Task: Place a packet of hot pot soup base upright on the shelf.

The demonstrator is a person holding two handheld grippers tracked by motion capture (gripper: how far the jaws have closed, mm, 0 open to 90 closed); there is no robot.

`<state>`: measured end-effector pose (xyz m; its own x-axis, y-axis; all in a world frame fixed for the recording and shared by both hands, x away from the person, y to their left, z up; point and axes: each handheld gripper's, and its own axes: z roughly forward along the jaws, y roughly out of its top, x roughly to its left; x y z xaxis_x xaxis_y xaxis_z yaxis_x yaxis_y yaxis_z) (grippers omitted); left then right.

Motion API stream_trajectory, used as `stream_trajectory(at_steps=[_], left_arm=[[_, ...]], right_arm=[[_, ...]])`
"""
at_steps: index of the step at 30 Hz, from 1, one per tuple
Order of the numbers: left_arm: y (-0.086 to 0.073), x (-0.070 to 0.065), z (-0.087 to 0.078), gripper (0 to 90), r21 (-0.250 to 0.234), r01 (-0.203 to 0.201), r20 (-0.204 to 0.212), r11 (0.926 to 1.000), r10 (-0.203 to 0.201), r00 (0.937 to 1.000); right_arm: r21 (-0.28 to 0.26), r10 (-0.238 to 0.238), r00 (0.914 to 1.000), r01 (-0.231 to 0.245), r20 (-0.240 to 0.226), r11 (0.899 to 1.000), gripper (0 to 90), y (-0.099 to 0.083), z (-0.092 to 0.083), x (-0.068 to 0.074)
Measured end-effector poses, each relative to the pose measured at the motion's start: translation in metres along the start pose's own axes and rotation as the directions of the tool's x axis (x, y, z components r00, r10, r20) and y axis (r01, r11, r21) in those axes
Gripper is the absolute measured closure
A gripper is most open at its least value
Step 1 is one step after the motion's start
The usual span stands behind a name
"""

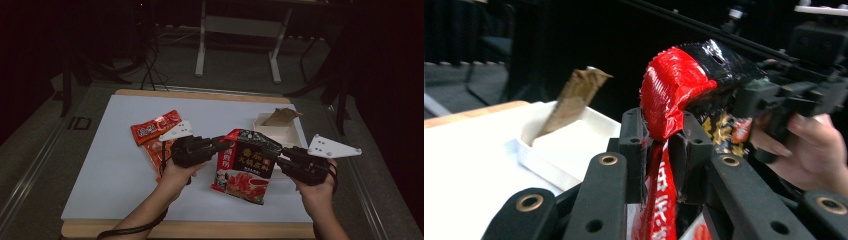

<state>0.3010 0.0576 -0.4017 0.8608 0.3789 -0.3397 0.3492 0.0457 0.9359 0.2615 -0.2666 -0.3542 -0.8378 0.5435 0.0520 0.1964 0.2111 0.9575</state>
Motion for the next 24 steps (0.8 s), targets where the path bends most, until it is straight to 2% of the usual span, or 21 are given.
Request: stream_trajectory(at_steps=[1,2,4,6,8,11,13,15,17,18,19,20,22,24], left_arm=[[0.0,0.0,0.0,72.0,-0.001,0.003,0.004,1.0,-0.003,1.0],[0.0,0.001,-0.001,64.6,0.0,-0.002,0.0,1.0,0.002,1.0],[-0.001,0.001,-0.002,53.7,0.001,-0.005,-0.019,1.0,0.005,0.9998],[-0.001,0.001,-0.005,46.1,-0.002,0.0,-0.031,1.0,-0.001,0.9995],[-0.001,0.002,-0.006,42.3,-0.006,0.001,-0.034,1.0,-0.001,0.9994],[-0.001,0.001,-0.014,33.4,-0.024,-0.01,-0.043,0.9997,0.009,0.999],[-0.003,0.0,-0.019,24.5,-0.026,-0.028,-0.032,0.9993,0.027,0.9991],[-0.006,-0.002,-0.023,15.7,-0.02,-0.03,-0.072,0.9994,0.028,0.997],[-0.01,-0.003,-0.029,14.4,0.004,-0.035,-0.104,0.9994,0.036,0.994],[-0.01,-0.003,-0.029,13.1,0.004,-0.035,-0.104,0.9994,0.036,0.994],[-0.014,-0.004,-0.035,9.0,0.013,-0.04,-0.137,0.9991,0.042,0.9896],[-0.014,-0.004,-0.035,3.5,0.013,-0.04,-0.137,0.9991,0.042,0.9896],[-0.018,-0.005,-0.047,2.2,0.019,-0.032,-0.169,0.9993,0.034,0.9851],[-0.023,-0.005,-0.055,2.2,0.033,-0.04,-0.21,0.9987,0.046,0.9766]], right_arm=[[0.0,-0.006,1.0,0.006,-0.001,1.0,77.4,0.001,0.0,0.0],[0.0,-0.009,1.0,0.009,-0.002,1.0,77.5,0.001,-0.001,-0.001],[-0.002,-0.011,0.9999,0.011,-0.005,1.0,77.4,0.001,-0.002,-0.002],[-0.005,-0.007,1.0,0.007,-0.007,1.0,77.4,0.001,-0.004,-0.004],[-0.007,-0.003,1.0,0.003,-0.008,1.0,77.5,0.001,-0.005,-0.006],[-0.008,0.001,1.0,-0.001,-0.005,1.0,77.5,0.002,-0.006,-0.009],[-0.007,-0.001,1.0,0.001,-0.004,1.0,77.5,0.003,-0.006,-0.011],[-0.009,0.002,1.0,-0.002,0.003,1.0,77.5,0.004,-0.006,-0.013],[-0.015,0.011,0.9999,-0.011,0.004,1.0,77.5,0.004,-0.006,-0.017],[-0.017,0.009,0.9999,-0.009,0.008,1.0,77.5,0.005,-0.006,-0.019],[-0.019,0.013,0.9999,-0.013,0.008,1.0,77.5,0.005,-0.006,-0.021],[-0.019,0.013,0.9999,-0.013,0.008,1.0,77.5,0.005,-0.006,-0.021],[-0.028,0.018,0.9996,-0.018,0.021,0.999,77.4,0.007,-0.007,-0.027],[-0.032,0.015,0.9995,-0.014,0.029,0.999,77.3,0.008,-0.007,-0.032]])
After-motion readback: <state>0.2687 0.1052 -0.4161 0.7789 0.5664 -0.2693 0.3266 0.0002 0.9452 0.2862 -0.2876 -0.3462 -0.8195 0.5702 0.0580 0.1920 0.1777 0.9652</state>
